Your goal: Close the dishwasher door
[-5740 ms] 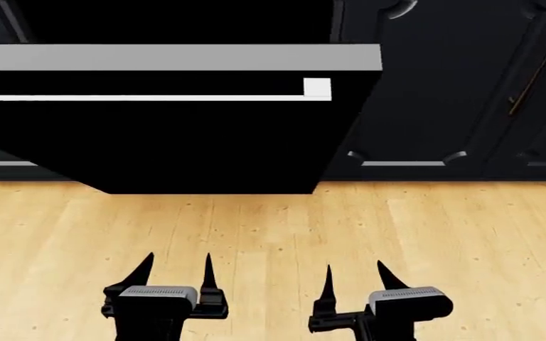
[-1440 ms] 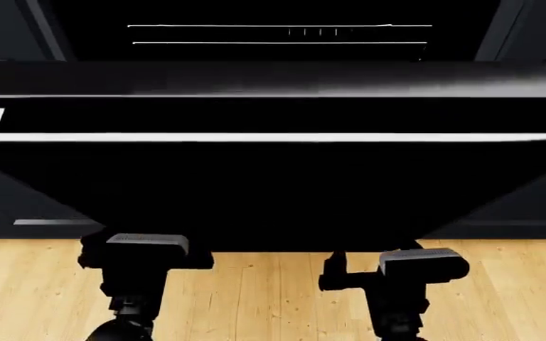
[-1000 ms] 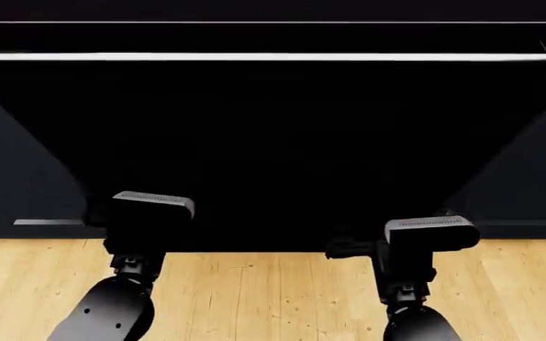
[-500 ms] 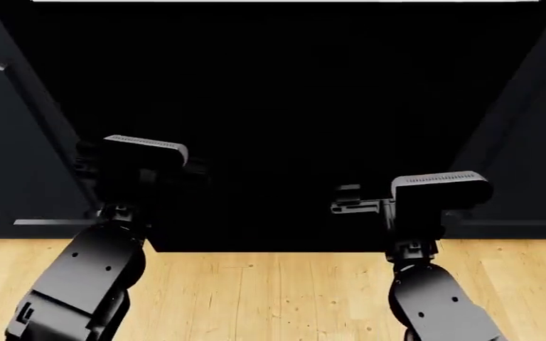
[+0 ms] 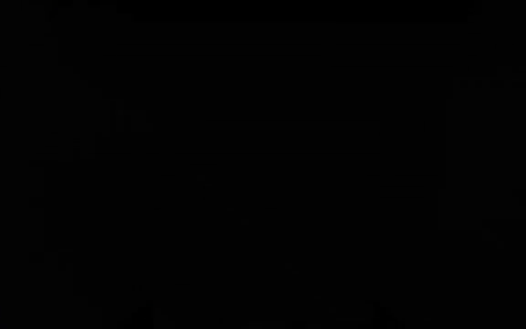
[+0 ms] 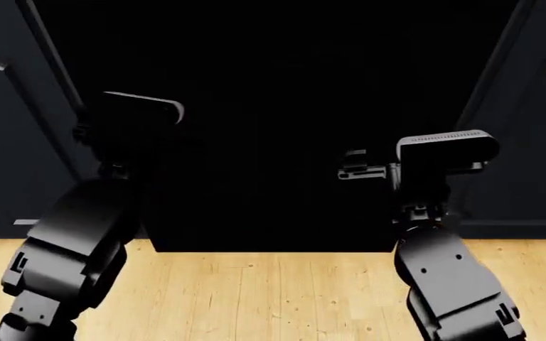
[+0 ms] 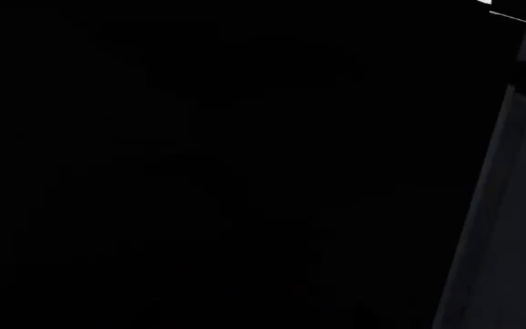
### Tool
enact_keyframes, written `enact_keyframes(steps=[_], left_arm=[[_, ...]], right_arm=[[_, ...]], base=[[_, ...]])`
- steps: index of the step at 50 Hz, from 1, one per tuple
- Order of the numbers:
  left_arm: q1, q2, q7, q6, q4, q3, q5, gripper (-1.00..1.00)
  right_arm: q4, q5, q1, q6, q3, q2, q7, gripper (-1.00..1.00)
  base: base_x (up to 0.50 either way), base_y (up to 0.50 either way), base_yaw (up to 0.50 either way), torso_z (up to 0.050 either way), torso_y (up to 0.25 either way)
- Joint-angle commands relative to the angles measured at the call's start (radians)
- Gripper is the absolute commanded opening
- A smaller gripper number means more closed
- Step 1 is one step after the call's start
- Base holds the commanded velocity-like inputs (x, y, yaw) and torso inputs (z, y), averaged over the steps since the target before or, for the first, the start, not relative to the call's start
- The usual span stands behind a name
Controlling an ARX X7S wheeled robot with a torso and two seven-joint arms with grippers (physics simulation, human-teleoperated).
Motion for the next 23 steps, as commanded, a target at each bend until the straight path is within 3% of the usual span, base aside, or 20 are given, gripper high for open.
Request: enact_keyframes(steps=[1,23], left_arm=[[-0.071,0.010,0.026,-0.025,-0.076,0.010,-0.004,1.00],[-0.121,0.020,0.041,-0.021,-0.162,0.019,0.005,1.00]], right_arm=[[0.054,0.005,0.065,0.020,0.004,-0.005,-0.011,1.00],[0.129,0.004,0.124,0.027,0.007,-0.011,-0.013,1.00]], base=[[0.00,0.00,0.00,0.000,0.000],[0.00,0.00,0.00,0.000,0.000]])
